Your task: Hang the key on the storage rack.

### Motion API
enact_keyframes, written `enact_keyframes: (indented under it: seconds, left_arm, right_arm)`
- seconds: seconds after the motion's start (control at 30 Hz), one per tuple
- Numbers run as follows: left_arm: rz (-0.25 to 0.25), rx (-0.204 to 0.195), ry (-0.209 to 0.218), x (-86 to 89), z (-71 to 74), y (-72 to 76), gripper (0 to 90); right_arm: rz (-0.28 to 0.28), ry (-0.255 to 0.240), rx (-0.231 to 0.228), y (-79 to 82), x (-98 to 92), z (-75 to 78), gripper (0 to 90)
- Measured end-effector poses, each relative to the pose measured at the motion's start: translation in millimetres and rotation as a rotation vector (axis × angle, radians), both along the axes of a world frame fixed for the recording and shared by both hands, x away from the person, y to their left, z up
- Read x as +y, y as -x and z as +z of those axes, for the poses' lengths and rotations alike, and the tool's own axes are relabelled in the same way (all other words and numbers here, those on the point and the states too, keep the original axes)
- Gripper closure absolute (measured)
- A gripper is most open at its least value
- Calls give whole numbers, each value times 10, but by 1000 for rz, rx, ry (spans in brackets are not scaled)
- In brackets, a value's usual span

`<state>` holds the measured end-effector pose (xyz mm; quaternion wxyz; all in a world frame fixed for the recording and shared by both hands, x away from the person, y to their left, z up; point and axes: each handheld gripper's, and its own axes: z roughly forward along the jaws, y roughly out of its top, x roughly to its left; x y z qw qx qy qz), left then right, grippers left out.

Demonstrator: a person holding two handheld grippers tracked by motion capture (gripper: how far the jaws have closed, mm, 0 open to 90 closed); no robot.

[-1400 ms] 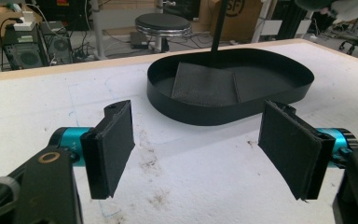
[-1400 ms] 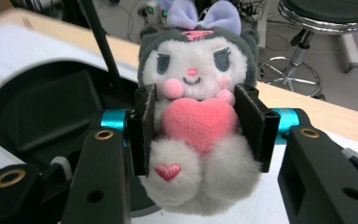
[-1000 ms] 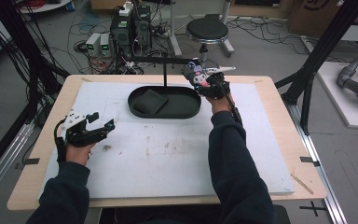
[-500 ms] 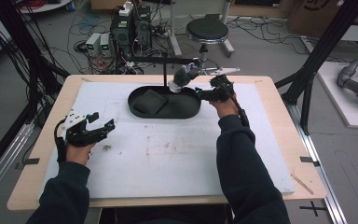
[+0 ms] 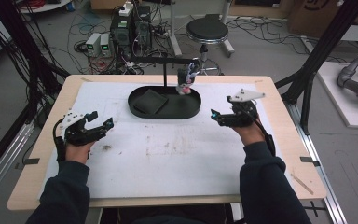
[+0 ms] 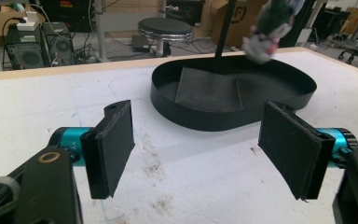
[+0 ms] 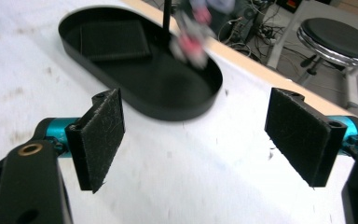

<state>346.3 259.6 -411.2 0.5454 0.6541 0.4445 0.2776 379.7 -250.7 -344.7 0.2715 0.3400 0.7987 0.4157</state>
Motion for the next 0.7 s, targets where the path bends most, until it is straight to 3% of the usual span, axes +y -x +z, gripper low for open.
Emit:
enact_keyframes:
  seconds: [0.07,0.27,0.5,0.7]
  left_arm:
    - [-8,-5,-5,-7,4,5,263]
    - [-12,-22,-12,-28,25,32,250]
    - [-7,-27,-26,-41,31,41,237]
    - [-25,-38,-36,-77,45,61,216]
  right_arm:
    - [-2,-19,2,94,-100,-125,203]
    - [-56,-4,3,267,-319,-384,203]
    - [-96,-6,-1,337,-447,-506,203]
    - [-111,-17,-18,385,-477,-483,203]
